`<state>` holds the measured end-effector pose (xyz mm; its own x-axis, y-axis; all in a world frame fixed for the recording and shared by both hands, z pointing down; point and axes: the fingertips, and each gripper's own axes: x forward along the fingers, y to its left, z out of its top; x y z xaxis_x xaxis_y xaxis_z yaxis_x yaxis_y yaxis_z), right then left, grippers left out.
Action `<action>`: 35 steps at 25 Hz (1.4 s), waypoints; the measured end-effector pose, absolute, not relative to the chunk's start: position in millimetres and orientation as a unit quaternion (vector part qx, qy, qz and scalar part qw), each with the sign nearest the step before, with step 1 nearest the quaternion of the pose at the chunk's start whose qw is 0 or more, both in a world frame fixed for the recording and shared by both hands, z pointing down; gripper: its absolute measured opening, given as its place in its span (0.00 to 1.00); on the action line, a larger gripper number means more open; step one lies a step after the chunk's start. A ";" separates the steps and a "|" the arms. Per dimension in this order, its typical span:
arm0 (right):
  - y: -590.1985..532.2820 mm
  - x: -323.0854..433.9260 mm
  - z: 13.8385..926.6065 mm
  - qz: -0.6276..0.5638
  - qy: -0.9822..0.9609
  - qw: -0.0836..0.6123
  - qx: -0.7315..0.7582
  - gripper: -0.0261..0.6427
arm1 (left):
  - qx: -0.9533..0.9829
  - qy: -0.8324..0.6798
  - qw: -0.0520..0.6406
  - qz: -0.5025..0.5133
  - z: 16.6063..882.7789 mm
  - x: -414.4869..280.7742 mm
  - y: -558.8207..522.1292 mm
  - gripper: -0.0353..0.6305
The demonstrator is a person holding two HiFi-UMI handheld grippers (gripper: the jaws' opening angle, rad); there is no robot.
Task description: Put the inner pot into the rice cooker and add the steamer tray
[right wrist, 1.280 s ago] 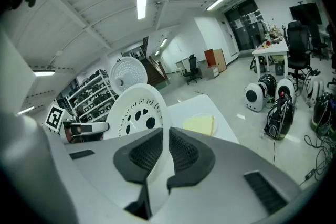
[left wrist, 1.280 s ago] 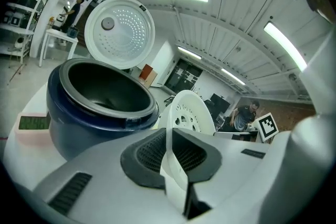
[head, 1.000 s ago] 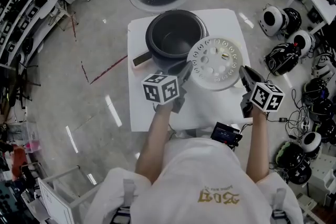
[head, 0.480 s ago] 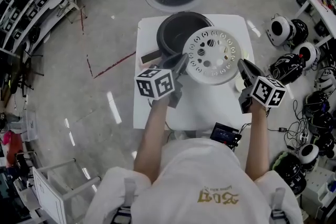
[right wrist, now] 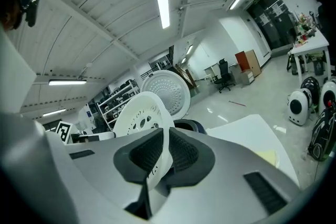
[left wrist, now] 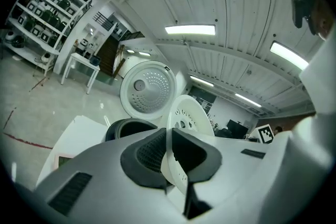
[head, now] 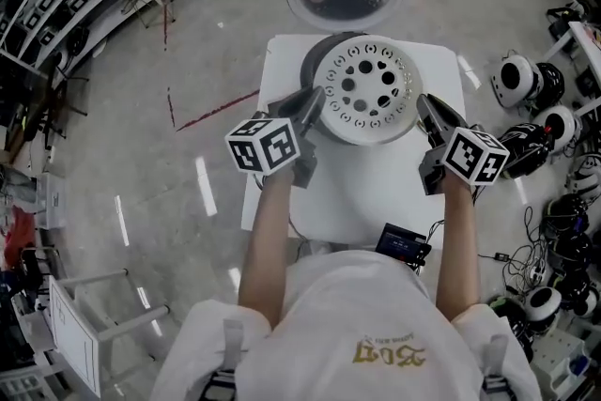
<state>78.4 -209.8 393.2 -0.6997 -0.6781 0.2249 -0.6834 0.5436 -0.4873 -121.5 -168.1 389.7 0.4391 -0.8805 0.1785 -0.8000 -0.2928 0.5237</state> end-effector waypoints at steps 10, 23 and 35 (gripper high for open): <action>-248.7 39.8 387.7 0.273 -0.899 0.024 0.341 0.11 | 0.775 -0.559 0.281 -0.088 388.4 -156.3 -192.8 0.13; -297.1 29.4 418.4 0.284 -0.898 0.050 0.332 0.11 | 0.756 -0.578 0.299 -0.065 418.1 -163.9 -235.4 0.13; -308.7 21.0 450.6 0.249 -0.897 0.112 0.349 0.14 | 0.744 -0.600 0.293 0.016 453.2 -168.6 -251.0 0.17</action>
<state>21.0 -308.7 450.6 -0.7311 -0.5702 0.3747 -0.6817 0.6326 -0.3675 -168.6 -251.0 453.2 0.2792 -0.8840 0.3750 -0.9024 -0.1080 0.4172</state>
